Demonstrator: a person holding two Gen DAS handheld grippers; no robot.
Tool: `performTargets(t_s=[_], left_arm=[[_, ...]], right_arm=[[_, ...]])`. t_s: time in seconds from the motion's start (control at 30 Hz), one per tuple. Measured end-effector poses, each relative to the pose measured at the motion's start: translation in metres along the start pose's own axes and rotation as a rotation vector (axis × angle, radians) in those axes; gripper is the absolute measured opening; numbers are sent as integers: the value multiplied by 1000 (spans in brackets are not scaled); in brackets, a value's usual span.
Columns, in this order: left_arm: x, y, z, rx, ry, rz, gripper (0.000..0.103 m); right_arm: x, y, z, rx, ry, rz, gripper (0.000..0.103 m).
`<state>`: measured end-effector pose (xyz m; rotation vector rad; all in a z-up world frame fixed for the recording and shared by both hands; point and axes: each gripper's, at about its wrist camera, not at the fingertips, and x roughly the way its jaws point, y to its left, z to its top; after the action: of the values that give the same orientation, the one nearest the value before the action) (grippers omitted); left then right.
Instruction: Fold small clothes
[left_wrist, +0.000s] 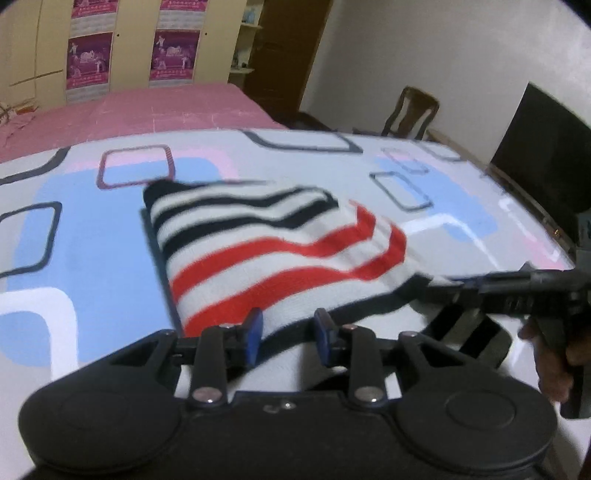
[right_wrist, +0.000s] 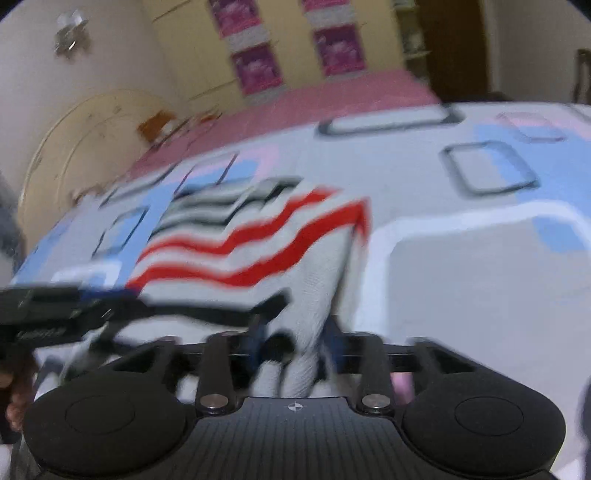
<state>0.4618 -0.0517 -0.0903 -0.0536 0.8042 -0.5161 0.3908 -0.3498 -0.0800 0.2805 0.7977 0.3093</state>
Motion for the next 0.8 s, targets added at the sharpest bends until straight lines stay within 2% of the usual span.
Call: performTargets(t_s=[0.07,0.2,0.23,0.27,0.3,0.33,0.4,0.43,0.57,0.67,0.73,0.8], left_arm=[[0,9,6,-11,-16,3,28],[17,26,22,-74,-17,-13,32],[22,28,26,-81,-12,-17,32],[25,29,29,-81,-12,-24,31],[26,30,31,-75,-15,-34,31],[29,29,33,-65,-19,-50,31],[40,31,31,-51,0,-76,32],[50,32,29,-47,41,-69,33],[54,27,27,-19,42,-44,33],[40,20,28,7,30,-19,30],[17,11,26,23,-22,-44,30],[-4,-1,20,43,-54,-64,30]], right_arm=[[-1,-11,16,54,-33,40,57],[42,-36,44,212,55,64,55],[53,-42,47,252,83,68,46],[56,-47,49,288,79,99,10],[51,-46,51,287,58,123,10],[43,-38,50,211,23,104,10],[37,-24,39,81,1,12,10],[44,-25,31,68,25,-21,10],[50,-30,30,81,40,-31,10],[38,-28,38,39,54,-36,12],[21,-25,42,35,1,-36,12],[-3,-19,36,2,-26,15,12]])
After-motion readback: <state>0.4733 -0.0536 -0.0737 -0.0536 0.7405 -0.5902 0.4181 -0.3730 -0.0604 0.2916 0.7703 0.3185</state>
